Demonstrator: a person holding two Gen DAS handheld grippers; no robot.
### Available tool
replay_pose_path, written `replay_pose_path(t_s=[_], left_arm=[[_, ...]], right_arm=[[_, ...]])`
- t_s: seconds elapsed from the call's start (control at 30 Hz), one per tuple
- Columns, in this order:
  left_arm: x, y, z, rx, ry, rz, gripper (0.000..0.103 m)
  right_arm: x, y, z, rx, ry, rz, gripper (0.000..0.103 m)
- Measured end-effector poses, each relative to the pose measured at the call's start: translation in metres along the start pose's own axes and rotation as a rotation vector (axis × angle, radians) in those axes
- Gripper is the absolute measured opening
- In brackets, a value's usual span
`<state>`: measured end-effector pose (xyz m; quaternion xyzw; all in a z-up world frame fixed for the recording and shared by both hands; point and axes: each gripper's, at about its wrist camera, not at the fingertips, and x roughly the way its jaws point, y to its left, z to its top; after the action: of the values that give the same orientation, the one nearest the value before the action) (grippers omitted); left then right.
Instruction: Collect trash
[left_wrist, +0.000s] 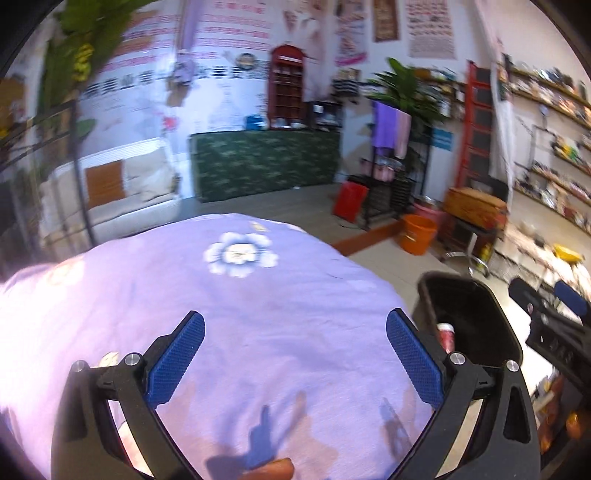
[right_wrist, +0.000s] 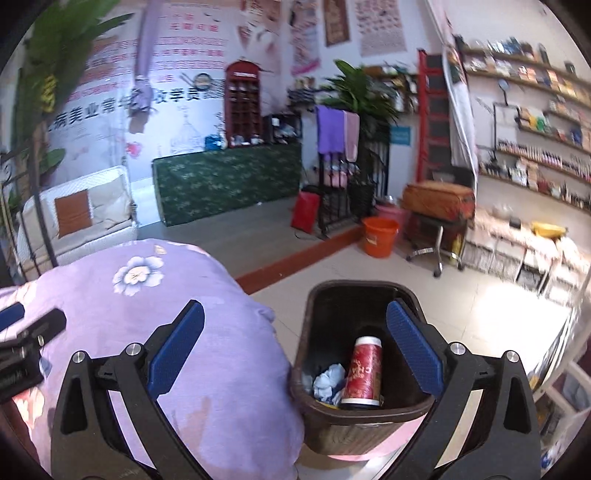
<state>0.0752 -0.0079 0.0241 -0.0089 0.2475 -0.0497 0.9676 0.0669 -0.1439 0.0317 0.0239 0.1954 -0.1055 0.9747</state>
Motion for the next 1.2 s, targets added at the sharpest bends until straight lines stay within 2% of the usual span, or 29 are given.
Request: replay_pose_path(t_s=[0.17,0.3,0.67,1.2], left_arm=[[-0.013,0.022,0.001,-0.067,-0.009,0.043,0.097],[-0.021,0.024,0.003,-0.082,-0.030,0.073,0.097],[-0.027,0.033,0.001,-0.095,-0.053,0.083,0.097],[-0.027,0.028,-0.004,-0.082,-0.038,0.076,0.097]], right_arm=[[-0.022,0.021,-0.002,-0.042,-0.032,0.055,0.097],[-0.033,0.029,-0.002,-0.063,-0.054,0.070,0.097],[-0.043,0.026,0.001,-0.047,-0.073,0.061,0.097],[-0.040,0.027,-0.002,-0.036,-0.062,0.052,0.097]])
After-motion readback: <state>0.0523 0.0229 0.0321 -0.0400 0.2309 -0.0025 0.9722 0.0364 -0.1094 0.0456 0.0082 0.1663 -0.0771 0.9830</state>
